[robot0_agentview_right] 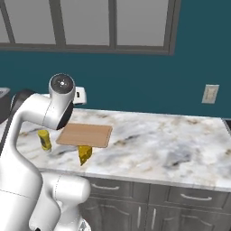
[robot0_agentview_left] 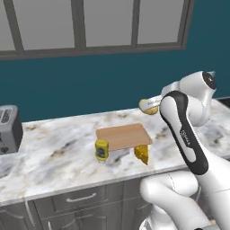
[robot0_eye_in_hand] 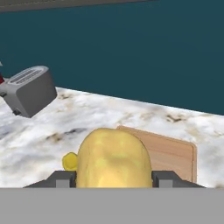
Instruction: Retrieve the reheated potato from the microwave, then place the potato, cheese, and condiment on the cutting board.
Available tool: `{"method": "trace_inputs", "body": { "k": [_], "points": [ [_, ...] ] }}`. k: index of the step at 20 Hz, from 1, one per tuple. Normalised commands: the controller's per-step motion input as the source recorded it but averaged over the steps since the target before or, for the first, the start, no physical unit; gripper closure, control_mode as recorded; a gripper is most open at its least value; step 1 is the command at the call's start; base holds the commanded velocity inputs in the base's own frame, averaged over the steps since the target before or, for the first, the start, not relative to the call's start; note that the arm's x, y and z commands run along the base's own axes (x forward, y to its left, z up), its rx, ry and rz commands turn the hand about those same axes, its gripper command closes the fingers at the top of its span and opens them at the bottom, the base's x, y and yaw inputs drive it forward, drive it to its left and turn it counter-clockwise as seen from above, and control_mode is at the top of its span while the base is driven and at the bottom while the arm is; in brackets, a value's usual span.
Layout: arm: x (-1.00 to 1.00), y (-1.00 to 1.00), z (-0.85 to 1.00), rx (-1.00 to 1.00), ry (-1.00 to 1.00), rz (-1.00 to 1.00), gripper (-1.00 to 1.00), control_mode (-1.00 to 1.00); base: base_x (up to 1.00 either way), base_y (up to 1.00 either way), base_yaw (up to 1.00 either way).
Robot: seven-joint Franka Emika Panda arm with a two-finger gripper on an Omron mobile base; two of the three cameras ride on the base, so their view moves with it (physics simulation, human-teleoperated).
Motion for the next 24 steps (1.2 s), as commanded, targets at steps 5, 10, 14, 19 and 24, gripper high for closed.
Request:
{"method": "trace_inputs", "body": {
  "k": [5,10,14,19,24],
  "points": [
    [0.0,0.0,0.0,0.0,0.0,0.0,1.0,1.0,0.26,0.34,0.09],
    [0.0,0.0,0.0,0.0,0.0,0.0,1.0,1.0,0.5,0.25,0.04],
    [0.0,0.0,0.0,0.0,0.0,0.0,1.0,1.0,0.38,0.18,0.05],
    [0.0,0.0,0.0,0.0,0.0,0.0,1.0,1.0,0.0,0.0,0.0],
    [0.0,0.0,0.0,0.0,0.0,0.0,1.0,1.0,0.0,0.0,0.0]
  ]
}}
